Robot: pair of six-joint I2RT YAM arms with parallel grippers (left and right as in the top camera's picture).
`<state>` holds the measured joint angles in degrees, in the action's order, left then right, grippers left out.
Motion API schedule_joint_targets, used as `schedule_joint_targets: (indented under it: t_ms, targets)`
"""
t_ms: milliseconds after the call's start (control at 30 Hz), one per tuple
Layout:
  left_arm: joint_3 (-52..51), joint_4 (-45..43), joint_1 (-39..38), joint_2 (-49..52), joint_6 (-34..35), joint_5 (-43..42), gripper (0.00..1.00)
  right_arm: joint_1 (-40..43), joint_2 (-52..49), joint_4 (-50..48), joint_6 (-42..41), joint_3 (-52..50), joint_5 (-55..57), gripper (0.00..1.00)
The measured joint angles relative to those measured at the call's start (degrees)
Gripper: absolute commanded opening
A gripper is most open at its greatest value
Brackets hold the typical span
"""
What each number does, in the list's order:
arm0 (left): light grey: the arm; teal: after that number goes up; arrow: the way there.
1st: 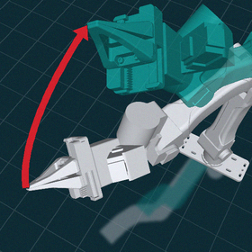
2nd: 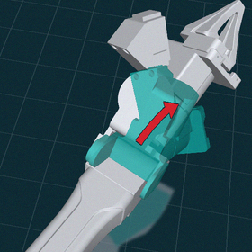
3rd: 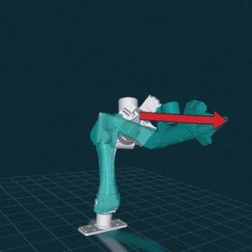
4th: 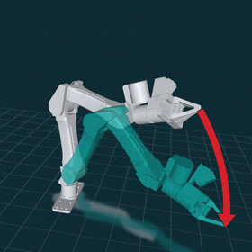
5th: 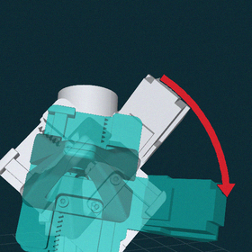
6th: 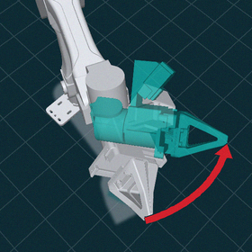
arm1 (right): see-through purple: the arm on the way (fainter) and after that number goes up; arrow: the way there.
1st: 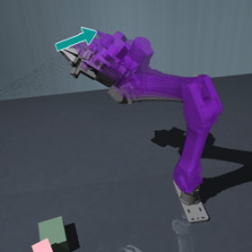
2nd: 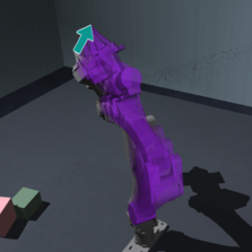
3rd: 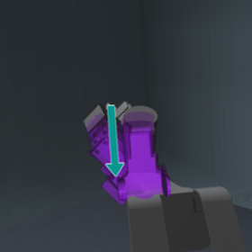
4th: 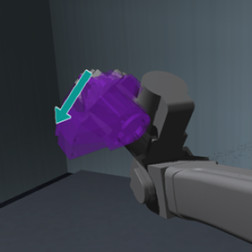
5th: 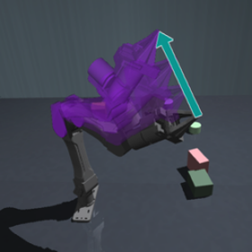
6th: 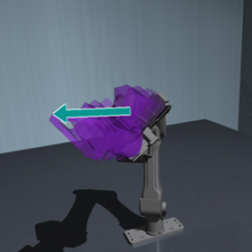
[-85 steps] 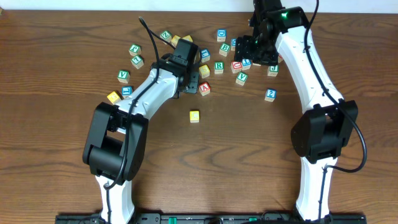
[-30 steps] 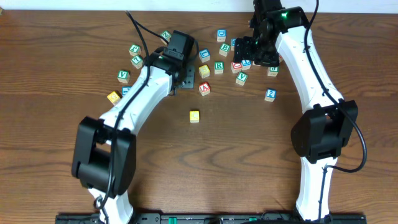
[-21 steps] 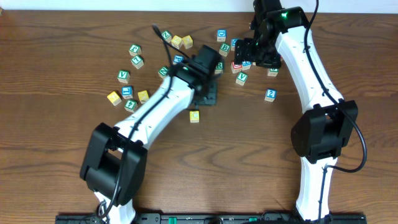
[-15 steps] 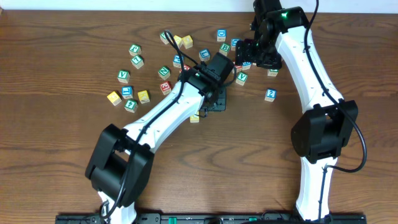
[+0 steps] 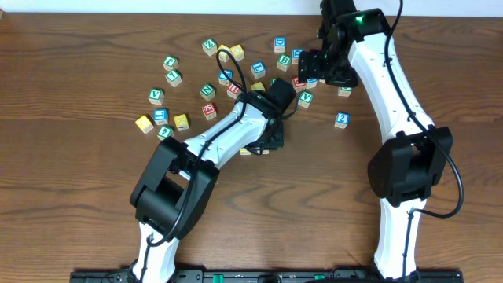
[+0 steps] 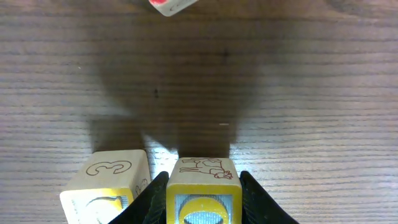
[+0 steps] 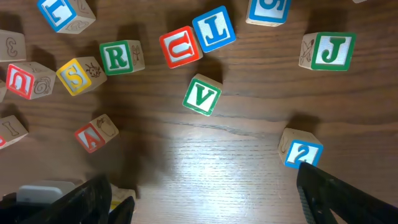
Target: Spell out CORL
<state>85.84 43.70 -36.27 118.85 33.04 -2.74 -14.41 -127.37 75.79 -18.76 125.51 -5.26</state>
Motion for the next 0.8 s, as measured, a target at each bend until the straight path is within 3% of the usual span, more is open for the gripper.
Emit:
schedule_joint_targets:
  t_ms: [567,800]
  targets:
    - [0.59,0.09,0.87,-0.26,-1.6,0.55,0.41,0.0,0.0,-0.11,0.02,0.0,0.15,0.89]
    - [3.37,1.22,5.55,-15.21,-6.4,0.74,0.42,0.0,0.0,-0.68,0.13,0.0,0.15,0.89]
